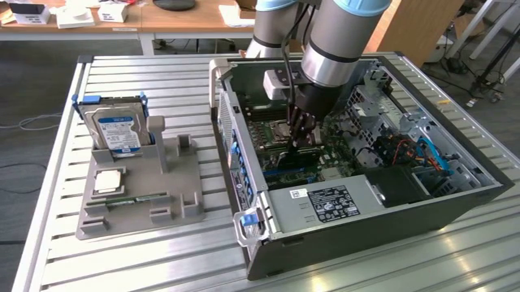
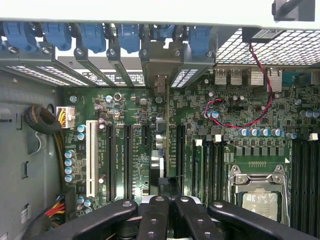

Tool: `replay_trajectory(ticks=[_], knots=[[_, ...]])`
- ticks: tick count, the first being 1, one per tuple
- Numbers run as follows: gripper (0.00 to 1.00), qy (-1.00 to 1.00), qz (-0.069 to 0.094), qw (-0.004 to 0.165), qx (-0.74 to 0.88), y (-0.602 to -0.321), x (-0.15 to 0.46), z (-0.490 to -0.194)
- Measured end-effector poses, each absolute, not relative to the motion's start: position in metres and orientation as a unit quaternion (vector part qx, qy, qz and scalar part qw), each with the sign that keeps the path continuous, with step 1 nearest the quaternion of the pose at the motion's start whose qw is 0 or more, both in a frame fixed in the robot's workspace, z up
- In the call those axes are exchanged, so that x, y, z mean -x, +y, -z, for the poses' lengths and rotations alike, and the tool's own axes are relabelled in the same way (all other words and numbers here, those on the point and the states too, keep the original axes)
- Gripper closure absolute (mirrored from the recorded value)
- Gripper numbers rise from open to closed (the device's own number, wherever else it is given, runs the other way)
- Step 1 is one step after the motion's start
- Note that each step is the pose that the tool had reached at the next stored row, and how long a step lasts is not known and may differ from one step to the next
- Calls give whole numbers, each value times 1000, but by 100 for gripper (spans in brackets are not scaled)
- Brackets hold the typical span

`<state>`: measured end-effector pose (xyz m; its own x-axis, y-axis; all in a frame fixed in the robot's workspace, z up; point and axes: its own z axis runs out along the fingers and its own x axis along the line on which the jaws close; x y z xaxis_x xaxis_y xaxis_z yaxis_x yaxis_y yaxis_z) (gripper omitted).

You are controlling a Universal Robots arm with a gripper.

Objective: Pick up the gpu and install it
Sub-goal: 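Press down on the gpu until it lock into place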

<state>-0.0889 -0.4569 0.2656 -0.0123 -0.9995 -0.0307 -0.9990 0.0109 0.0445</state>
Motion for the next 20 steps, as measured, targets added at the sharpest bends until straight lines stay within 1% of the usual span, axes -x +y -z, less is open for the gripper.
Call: replay_trajectory(ticks=[20], knots=[[89,-711,27,5,-703,-457,89,-264]])
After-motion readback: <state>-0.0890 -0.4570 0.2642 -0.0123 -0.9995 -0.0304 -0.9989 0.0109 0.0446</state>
